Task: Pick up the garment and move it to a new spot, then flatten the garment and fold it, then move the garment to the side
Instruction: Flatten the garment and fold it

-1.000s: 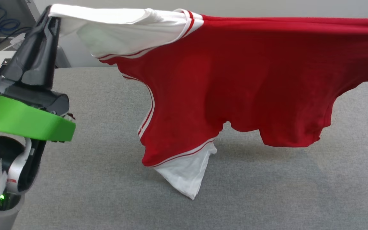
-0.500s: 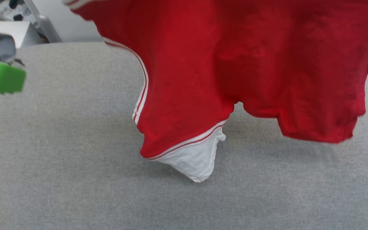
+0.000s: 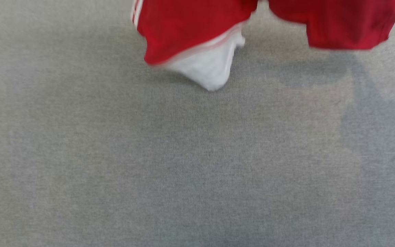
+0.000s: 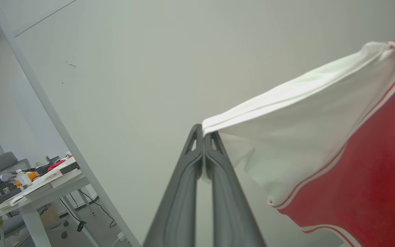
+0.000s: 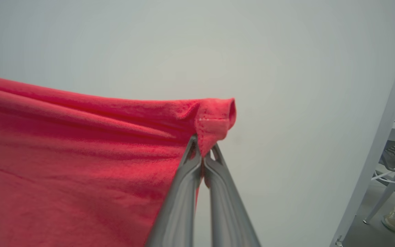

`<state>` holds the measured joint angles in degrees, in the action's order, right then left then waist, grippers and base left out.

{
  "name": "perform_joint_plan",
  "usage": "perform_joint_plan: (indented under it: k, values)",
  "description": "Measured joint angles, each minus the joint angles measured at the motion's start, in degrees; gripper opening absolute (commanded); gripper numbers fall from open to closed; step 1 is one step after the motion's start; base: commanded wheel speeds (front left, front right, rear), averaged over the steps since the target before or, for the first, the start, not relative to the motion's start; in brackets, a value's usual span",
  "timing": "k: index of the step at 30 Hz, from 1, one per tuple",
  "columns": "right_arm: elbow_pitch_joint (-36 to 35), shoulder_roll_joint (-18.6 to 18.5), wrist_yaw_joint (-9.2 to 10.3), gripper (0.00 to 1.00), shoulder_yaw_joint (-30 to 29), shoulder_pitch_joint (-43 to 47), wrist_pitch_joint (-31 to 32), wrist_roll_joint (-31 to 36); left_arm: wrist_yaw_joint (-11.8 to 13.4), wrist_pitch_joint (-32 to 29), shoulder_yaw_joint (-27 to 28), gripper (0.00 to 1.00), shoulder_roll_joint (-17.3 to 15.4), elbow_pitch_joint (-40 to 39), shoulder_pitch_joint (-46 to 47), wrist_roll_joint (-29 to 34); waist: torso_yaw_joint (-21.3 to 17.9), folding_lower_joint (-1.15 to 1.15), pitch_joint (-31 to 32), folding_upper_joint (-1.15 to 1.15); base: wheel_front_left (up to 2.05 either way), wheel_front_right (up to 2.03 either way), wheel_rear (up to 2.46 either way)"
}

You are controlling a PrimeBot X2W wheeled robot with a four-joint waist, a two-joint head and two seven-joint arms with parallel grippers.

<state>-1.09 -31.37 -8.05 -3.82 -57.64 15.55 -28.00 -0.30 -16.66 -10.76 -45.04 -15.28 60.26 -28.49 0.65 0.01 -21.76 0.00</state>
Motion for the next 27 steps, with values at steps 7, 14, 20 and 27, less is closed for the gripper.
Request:
perform_joint_plan:
  k: [7,14,20,27]
  values:
    - [11.38,1.47,-0.05,0.00,4.55,-16.68,-6.10,5.02,-4.12,2.20,-2.07,0.00,1.54,11.95,18.04,0.35,-0.32,0.00,-7.79,0.00,0.00,0.00,0.00]
    - [25.44,4.93,-0.07,0.00,7.69,-33.12,-12.87,10.89,-5.01,11.09,-4.66,0.00,7.79,28.67,37.71,5.11,-0.54,0.01,-14.98,0.00,0.00,0.00,0.00]
    - [35.98,8.89,-0.07,0.00,6.05,-42.70,-19.73,16.34,-5.02,21.45,-6.28,0.00,11.18,41.64,47.97,9.25,-0.62,0.01,-19.34,0.00,0.00,0.00,0.00]
    - [44.55,11.50,-0.07,0.00,5.64,-44.50,-25.93,19.63,-5.79,29.60,-8.03,0.00,13.78,51.98,50.30,10.49,0.40,0.01,-21.50,0.00,0.00,0.00,0.00]
